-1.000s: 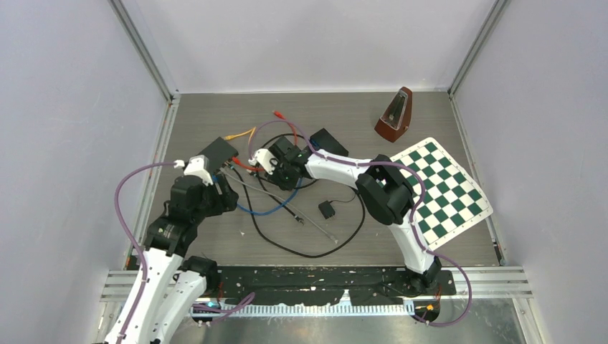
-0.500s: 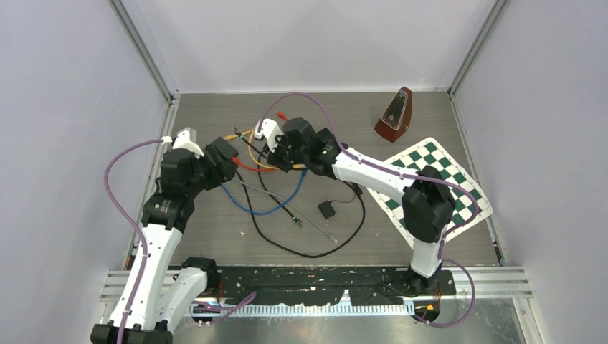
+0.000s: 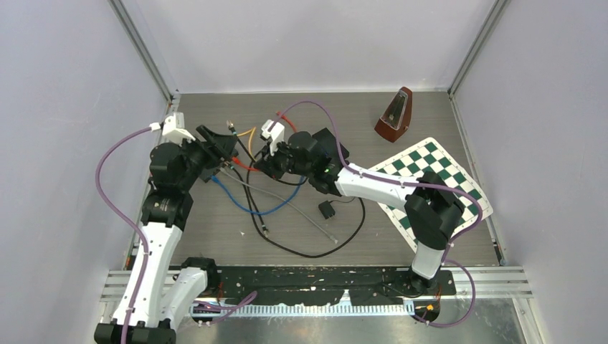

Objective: Insert the plug into the switch port
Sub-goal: Pick up the connector from the center of the board.

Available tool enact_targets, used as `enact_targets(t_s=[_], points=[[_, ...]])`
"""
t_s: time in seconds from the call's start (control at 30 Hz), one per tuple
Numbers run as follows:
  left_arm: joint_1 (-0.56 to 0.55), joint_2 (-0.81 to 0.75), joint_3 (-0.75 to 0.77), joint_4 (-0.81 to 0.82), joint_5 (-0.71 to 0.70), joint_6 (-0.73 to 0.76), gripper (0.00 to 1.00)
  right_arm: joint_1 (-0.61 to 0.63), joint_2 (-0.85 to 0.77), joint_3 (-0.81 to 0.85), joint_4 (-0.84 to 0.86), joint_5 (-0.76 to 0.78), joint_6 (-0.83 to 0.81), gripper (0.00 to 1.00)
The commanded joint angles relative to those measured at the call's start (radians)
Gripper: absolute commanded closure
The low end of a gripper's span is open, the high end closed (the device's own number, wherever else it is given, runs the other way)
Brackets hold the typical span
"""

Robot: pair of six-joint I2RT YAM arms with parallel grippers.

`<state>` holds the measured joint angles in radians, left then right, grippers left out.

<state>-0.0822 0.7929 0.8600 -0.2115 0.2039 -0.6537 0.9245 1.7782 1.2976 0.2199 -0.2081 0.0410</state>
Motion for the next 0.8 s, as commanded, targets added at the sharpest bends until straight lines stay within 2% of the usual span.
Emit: enact_targets(t_s=[0.0,0.2,0.37,0.5,0.77], points=[[0.028,0.028,-0.026,0.131,0.059,-0.059,0.42,0.022,-0.060,-0.015,0.221,-0.012,0.100,0.95],[0.056,0.053,-0.050,0.195,0.099,-0.100,0.47,0.032,-0.071,-0.062,0.311,-0.010,0.144,0.95],[0.064,0.065,-0.075,0.279,0.127,-0.117,0.50,0.040,-0.103,-0.109,0.340,-0.010,0.146,0.95],[0.064,0.086,-0.107,0.351,0.155,-0.157,0.58,0.043,-0.123,-0.135,0.349,-0.011,0.147,0.95],[0.064,0.121,-0.130,0.446,0.212,-0.187,0.64,0.048,-0.130,-0.135,0.354,-0.019,0.146,0.95]])
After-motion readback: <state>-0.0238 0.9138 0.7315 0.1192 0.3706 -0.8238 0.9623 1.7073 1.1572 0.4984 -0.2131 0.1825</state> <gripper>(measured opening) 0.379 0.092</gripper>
